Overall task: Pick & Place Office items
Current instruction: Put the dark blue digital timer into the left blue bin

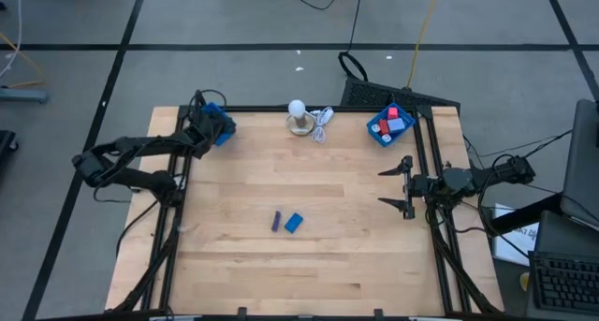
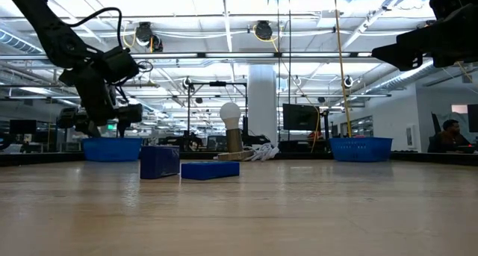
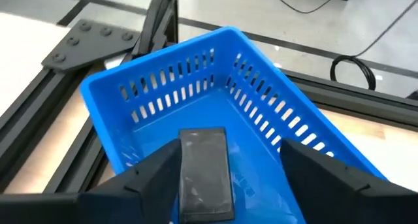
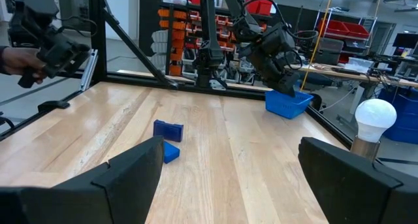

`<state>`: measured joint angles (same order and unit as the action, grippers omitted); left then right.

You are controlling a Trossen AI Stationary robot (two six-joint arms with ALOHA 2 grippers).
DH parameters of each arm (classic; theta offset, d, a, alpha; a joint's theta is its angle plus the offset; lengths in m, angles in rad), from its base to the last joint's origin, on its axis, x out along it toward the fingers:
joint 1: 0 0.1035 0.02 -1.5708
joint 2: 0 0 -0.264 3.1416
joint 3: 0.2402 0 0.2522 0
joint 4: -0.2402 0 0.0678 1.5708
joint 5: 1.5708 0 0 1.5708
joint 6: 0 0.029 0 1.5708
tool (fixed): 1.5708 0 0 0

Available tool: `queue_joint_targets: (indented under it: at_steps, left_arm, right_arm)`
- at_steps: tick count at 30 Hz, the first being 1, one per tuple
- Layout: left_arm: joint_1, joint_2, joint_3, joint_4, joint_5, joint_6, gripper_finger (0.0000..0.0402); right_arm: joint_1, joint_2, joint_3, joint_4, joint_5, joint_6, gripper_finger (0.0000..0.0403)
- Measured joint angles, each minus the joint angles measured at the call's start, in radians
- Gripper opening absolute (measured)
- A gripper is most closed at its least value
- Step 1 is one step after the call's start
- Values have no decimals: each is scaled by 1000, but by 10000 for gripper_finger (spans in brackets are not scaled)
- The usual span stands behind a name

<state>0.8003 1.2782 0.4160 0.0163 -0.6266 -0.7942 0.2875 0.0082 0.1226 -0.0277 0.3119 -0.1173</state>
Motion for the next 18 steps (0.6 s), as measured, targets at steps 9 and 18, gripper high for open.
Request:
queue_joint_targets:
  at_steps: [9, 18]
  left_arm:
    - [-5, -15, 0, 104, 76, 181, 281]
    - [-5, -119, 1, 162, 216, 222, 282]
  right_arm:
    - [0, 0, 0, 0, 0, 0, 343]
    - [0, 0, 0, 0, 0, 0, 343]
